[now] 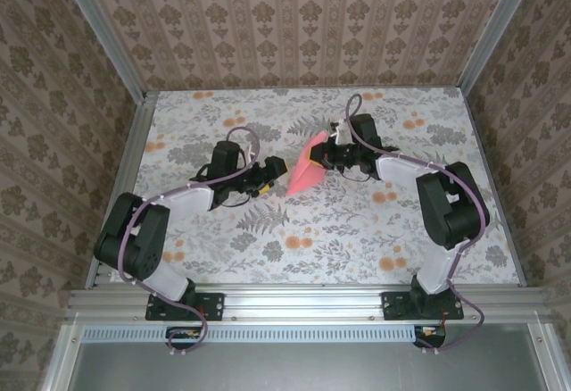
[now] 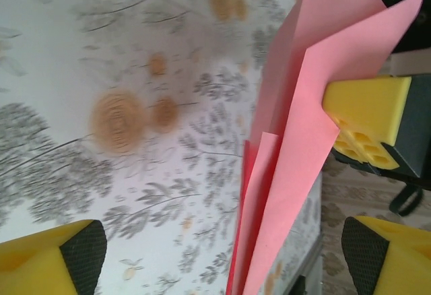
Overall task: Fold a paper plane with a square sheet of paper (pick it up from the middle)
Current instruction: Turn over the paper at the center of the table.
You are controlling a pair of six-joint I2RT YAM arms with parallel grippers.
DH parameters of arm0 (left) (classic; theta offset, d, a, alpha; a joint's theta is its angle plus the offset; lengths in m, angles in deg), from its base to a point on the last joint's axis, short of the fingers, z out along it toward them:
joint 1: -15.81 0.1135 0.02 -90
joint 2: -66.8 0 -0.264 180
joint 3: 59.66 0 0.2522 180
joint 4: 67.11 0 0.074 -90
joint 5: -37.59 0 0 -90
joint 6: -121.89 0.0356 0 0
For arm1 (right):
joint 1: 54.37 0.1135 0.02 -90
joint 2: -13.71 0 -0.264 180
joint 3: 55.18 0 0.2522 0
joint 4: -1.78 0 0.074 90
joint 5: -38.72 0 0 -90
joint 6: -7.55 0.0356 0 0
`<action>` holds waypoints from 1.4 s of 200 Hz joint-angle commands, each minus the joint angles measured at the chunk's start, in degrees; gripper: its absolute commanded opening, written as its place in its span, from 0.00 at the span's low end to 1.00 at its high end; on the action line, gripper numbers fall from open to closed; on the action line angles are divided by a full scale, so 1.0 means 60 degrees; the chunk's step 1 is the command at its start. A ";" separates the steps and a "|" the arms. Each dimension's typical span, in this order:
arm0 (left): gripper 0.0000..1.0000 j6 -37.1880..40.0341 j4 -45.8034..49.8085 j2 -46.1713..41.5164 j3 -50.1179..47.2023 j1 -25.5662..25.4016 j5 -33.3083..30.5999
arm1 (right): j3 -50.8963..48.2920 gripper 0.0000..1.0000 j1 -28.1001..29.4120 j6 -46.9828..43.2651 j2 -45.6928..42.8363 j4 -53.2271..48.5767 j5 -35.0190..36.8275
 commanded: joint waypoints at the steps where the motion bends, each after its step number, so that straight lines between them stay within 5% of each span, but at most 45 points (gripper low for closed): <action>1: 0.94 -0.0090 -0.0857 -0.0379 0.0107 0.0019 0.0775 | -0.0032 0.08 0.0097 0.1014 -0.0344 0.1339 -0.1184; 67: 0.78 -0.0627 -0.1953 -0.0239 0.0467 -0.0069 0.1363 | 0.0052 0.09 0.0368 0.2083 -0.0227 0.2730 -0.2011; 167: 0.13 -0.1112 -0.3018 -0.0411 0.0044 -0.0054 0.0878 | -0.0051 0.10 0.0253 0.2294 -0.0069 0.2903 -0.2209; 219: 0.09 -0.1016 -0.2954 -0.0519 -0.0064 -0.0029 0.0837 | -0.0049 0.24 -0.0068 0.1954 -0.0224 0.2347 -0.2020; 248: 0.08 -0.0219 -0.1712 -0.0870 -0.0060 0.0016 0.0555 | -0.0150 0.38 -0.0492 0.0890 -0.0704 0.0857 -0.1489; 280: 0.08 0.2676 0.3184 -0.1769 0.0959 0.0154 -0.1702 | -0.0193 0.50 -0.0862 -0.1054 -0.1555 -0.1922 0.0415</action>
